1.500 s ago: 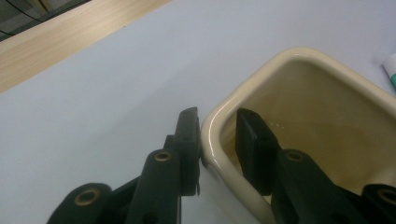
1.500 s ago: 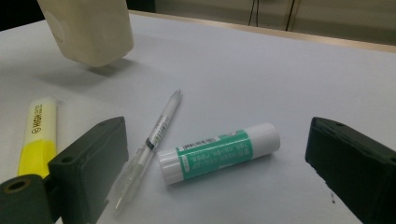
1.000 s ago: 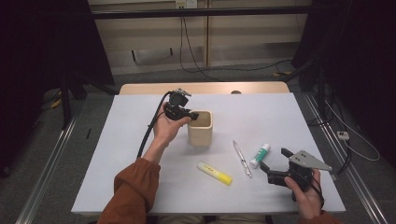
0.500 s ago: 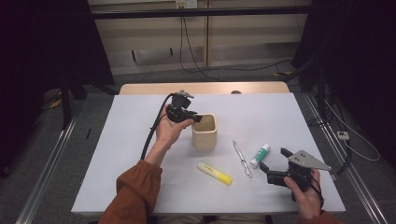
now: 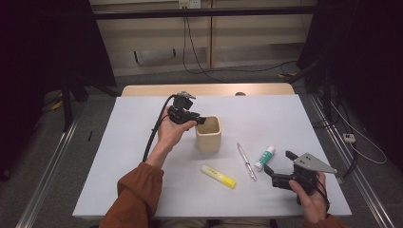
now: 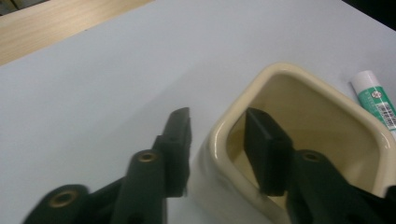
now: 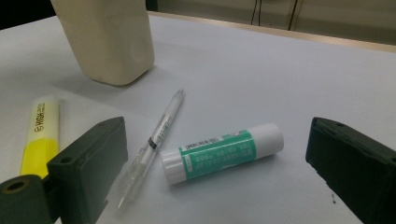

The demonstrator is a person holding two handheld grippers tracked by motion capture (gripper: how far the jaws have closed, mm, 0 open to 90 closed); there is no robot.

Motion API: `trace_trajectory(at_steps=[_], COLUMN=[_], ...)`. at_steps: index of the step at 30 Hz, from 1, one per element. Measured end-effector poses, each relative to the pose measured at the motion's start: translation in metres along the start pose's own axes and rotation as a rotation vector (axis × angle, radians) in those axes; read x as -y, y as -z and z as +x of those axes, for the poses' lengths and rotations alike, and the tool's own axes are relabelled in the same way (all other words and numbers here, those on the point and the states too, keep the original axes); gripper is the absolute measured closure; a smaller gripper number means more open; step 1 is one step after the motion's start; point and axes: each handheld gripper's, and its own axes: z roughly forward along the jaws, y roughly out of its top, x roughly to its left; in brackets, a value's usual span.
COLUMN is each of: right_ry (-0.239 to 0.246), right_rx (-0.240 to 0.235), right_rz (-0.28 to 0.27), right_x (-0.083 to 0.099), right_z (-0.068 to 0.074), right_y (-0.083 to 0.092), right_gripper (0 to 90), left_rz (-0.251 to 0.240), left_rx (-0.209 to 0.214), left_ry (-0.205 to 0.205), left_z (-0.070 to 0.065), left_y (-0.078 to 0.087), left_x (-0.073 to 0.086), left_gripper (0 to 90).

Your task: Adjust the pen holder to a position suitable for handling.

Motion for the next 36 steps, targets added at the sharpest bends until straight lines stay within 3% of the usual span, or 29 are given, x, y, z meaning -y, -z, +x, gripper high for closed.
trace_trajectory(at_steps=[9, 12, 16, 18, 21, 26, 32, 36], right_ry=[0.0, -0.002, -0.008, -0.01, -0.009, -0.005, -0.002, -0.001], right_rx=[0.003, 0.003, 0.008, 0.01, 0.01, 0.012, 0.01, 0.008], right_rz=[0.0, 0.0, 0.0, 0.002, 0.003, 0.008, 0.004, 0.003], right_x=[0.0, -0.001, -0.001, -0.001, -0.001, -0.001, 0.0, 0.0], right_z=[0.001, 0.001, 0.0, 0.0, 0.0, 0.0, 0.0, 0.0], right_y=[0.0, 0.0, -0.001, -0.002, -0.002, -0.004, -0.001, -0.001], right_gripper=[5.7, 5.7, 5.7, 5.9, 5.9, 6.0, 6.0, 6.0], left_rz=[-0.048, -0.07, -0.123, -0.159, -0.188, -0.207, -0.241, -0.272], left_rx=[-0.021, -0.006, -0.007, 0.015, 0.032, 0.007, -0.041, -0.07], left_ry=[-0.023, -0.005, 0.011, 0.001, -0.003, -0.013, -0.06, -0.035], left_z=[0.0, 0.003, 0.006, 0.006, 0.007, 0.008, 0.002, 0.0], left_y=[0.013, 0.018, 0.028, 0.033, 0.038, 0.048, 0.064, 0.072], left_x=[0.002, 0.005, 0.009, 0.015, 0.023, 0.032, 0.045, 0.057], left_gripper=[27.8, 18.1, 9.5, 5.1, 4.9, 5.0, 5.0, 5.0])
